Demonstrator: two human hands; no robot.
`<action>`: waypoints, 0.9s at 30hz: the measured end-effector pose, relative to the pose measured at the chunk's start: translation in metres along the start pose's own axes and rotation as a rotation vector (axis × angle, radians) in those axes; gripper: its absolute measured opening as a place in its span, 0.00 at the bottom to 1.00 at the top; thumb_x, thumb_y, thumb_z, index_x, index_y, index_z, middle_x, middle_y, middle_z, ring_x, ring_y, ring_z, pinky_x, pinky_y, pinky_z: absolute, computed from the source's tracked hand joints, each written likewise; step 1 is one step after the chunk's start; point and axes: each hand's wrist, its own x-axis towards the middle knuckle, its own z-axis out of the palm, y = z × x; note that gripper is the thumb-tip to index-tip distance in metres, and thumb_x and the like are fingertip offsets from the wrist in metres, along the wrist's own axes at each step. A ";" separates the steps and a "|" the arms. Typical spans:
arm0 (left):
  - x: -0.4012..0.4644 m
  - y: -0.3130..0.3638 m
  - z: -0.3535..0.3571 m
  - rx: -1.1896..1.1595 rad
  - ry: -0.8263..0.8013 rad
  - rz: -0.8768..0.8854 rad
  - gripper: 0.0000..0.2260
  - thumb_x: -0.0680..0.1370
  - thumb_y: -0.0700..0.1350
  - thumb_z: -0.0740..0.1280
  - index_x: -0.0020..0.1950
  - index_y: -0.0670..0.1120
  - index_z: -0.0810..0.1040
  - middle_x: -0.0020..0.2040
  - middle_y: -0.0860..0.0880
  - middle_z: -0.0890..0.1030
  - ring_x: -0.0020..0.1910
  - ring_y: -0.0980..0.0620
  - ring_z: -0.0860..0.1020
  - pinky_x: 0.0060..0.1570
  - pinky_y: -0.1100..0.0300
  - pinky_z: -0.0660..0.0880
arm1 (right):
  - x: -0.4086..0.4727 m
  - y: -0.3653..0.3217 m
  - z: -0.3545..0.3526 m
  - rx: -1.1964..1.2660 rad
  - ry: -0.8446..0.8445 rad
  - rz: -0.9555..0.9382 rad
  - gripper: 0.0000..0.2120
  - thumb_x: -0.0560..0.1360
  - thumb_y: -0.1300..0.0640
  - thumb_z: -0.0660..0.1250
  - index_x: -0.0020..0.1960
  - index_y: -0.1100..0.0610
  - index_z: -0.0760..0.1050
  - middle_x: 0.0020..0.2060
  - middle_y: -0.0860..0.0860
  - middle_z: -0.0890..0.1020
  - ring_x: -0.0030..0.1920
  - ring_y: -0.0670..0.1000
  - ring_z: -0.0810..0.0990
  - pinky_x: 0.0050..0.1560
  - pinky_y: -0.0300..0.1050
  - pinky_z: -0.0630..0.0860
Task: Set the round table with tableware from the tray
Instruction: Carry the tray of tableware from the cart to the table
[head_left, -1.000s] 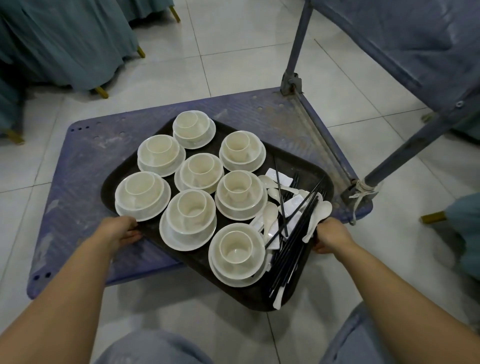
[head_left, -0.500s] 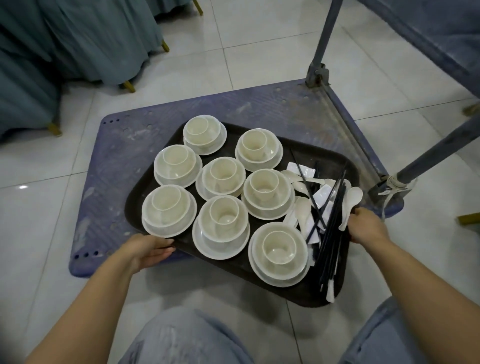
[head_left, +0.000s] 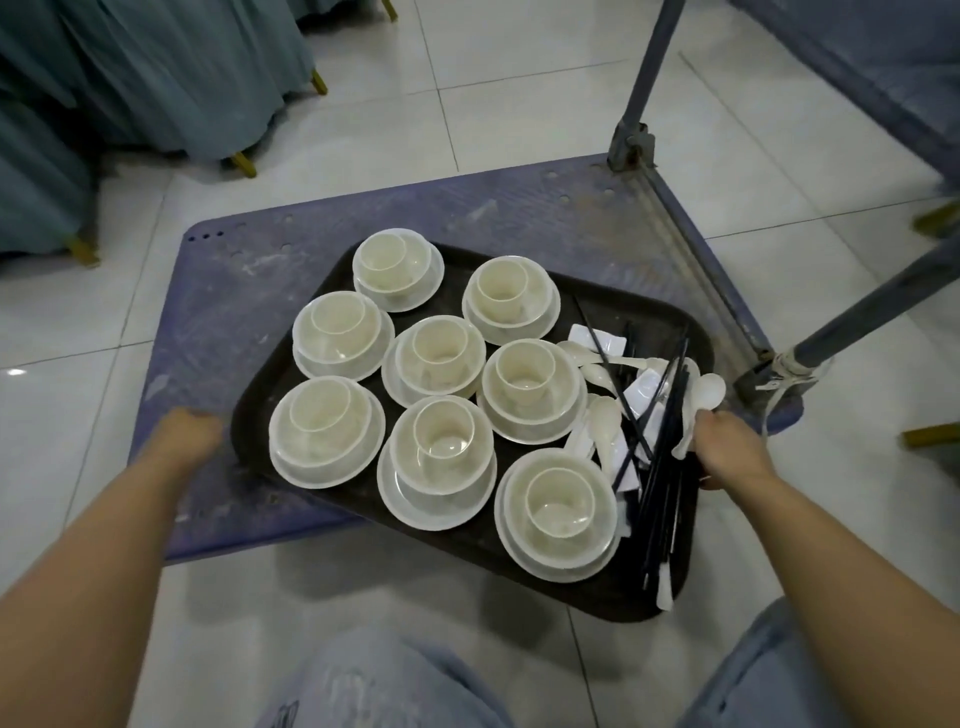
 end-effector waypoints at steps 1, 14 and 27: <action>0.003 0.007 0.003 -0.010 0.002 0.017 0.13 0.80 0.37 0.61 0.60 0.32 0.76 0.60 0.31 0.76 0.58 0.33 0.76 0.56 0.46 0.72 | 0.000 -0.002 0.001 0.048 -0.010 0.015 0.22 0.83 0.51 0.51 0.62 0.67 0.71 0.58 0.67 0.77 0.57 0.68 0.77 0.57 0.63 0.76; -0.002 0.042 0.040 -0.368 -0.021 -0.136 0.12 0.74 0.40 0.65 0.57 0.41 0.77 0.50 0.41 0.76 0.39 0.42 0.74 0.39 0.53 0.71 | 0.004 -0.006 0.010 0.308 -0.119 0.186 0.32 0.78 0.37 0.57 0.74 0.55 0.61 0.66 0.58 0.74 0.62 0.62 0.75 0.63 0.62 0.73; -0.034 0.012 0.040 -0.637 0.048 -0.338 0.27 0.69 0.47 0.65 0.66 0.40 0.75 0.61 0.40 0.79 0.50 0.43 0.78 0.47 0.50 0.74 | 0.000 -0.006 0.022 0.416 -0.047 0.135 0.30 0.76 0.43 0.63 0.73 0.56 0.63 0.66 0.58 0.74 0.64 0.63 0.74 0.65 0.61 0.72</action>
